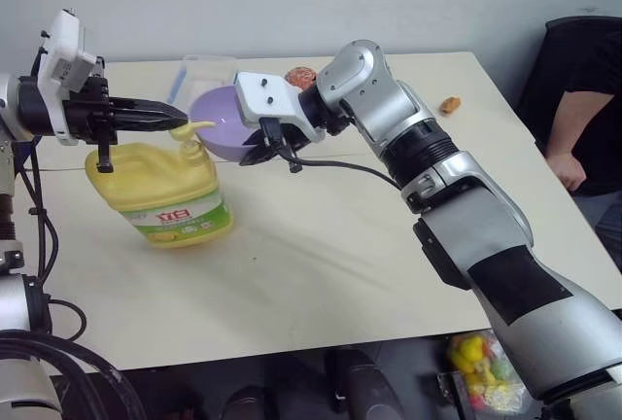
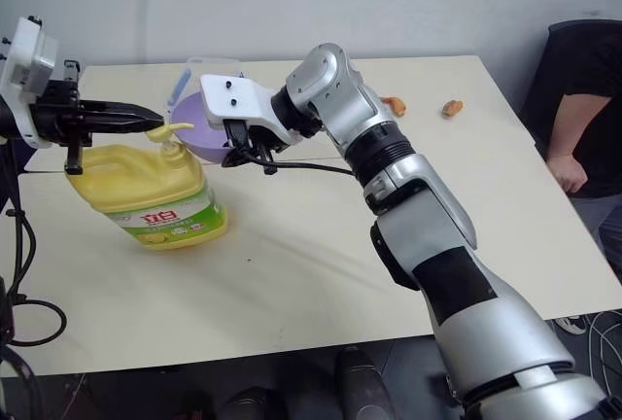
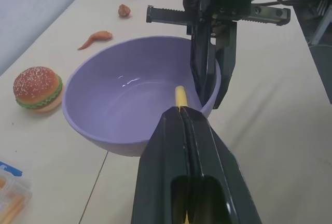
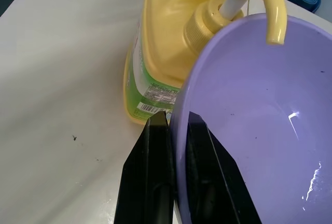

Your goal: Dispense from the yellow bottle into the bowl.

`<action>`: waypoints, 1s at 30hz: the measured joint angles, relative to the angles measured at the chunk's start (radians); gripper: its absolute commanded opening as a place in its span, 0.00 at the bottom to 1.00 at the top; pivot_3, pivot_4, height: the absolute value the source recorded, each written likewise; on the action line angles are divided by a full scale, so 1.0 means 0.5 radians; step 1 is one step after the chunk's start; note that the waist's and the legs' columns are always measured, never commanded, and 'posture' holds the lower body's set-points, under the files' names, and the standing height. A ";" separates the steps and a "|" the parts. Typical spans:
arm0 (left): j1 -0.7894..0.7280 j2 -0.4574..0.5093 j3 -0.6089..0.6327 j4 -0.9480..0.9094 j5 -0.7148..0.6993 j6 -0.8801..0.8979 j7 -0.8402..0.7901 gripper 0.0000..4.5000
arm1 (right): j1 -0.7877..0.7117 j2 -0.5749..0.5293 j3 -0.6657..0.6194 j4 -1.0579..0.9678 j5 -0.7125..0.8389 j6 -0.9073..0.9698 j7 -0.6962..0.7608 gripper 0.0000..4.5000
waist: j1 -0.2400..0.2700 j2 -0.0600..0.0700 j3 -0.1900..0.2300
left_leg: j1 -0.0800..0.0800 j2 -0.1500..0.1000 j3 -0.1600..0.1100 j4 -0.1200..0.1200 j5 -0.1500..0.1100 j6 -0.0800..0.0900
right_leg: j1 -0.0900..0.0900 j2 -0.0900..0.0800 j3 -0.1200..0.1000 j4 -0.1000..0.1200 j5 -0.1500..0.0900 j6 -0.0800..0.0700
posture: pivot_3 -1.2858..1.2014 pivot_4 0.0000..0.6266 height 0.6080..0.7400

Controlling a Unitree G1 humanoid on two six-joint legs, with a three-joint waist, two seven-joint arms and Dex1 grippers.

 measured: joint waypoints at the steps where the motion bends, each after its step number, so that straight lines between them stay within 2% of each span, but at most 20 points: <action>1: -0.002 -0.004 0.000 0.001 0.010 -0.022 -0.002 0.00 | 0.000 0.000 -0.003 0.000 -0.001 0.000 0.000 0.00 | 0.000 0.000 0.000 | 0.000 -0.001 0.000 0.000 0.000 0.001 | 0.000 -0.001 0.000 0.000 0.000 0.000 | 0.52 0.24 1.00; 12: -0.054 -0.012 -0.062 0.073 0.118 -0.249 -0.040 0.00 | 0.000 -0.001 -0.017 0.001 -0.026 0.002 0.010 0.00 | 0.000 0.000 0.000 | 0.001 -0.012 -0.001 0.000 0.005 0.009 | 0.004 -0.020 -0.001 0.001 0.000 0.000 | 0.52 0.24 1.00; 20: -0.025 -0.012 -0.073 0.083 0.143 -0.356 -0.044 0.00 | 0.000 0.004 -0.021 0.001 -0.029 0.003 0.010 0.00 | -0.001 0.006 -0.004 | 0.005 -0.014 -0.001 0.000 0.006 0.009 | 0.008 -0.022 -0.001 0.002 0.000 0.000 | 0.52 0.24 1.00; 24: 0.002 -0.013 -0.079 0.089 0.185 -0.408 -0.035 0.00 | 0.006 0.014 -0.021 0.001 -0.040 0.014 0.014 0.00 | -0.002 0.009 -0.004 | 0.030 -0.013 -0.001 -0.006 0.006 0.009 | 0.033 -0.022 -0.001 -0.004 0.000 0.000 | 0.52 0.24 1.00; 30: 0.020 -0.031 -0.078 0.095 0.194 -0.426 0.006 0.00 | 0.008 0.013 -0.021 0.001 -0.048 0.041 0.015 0.00 | 0.004 0.013 -0.006 | 0.032 -0.013 -0.001 -0.006 0.006 0.009 | 0.037 -0.023 0.001 -0.006 0.000 0.000 | 0.52 0.24 1.00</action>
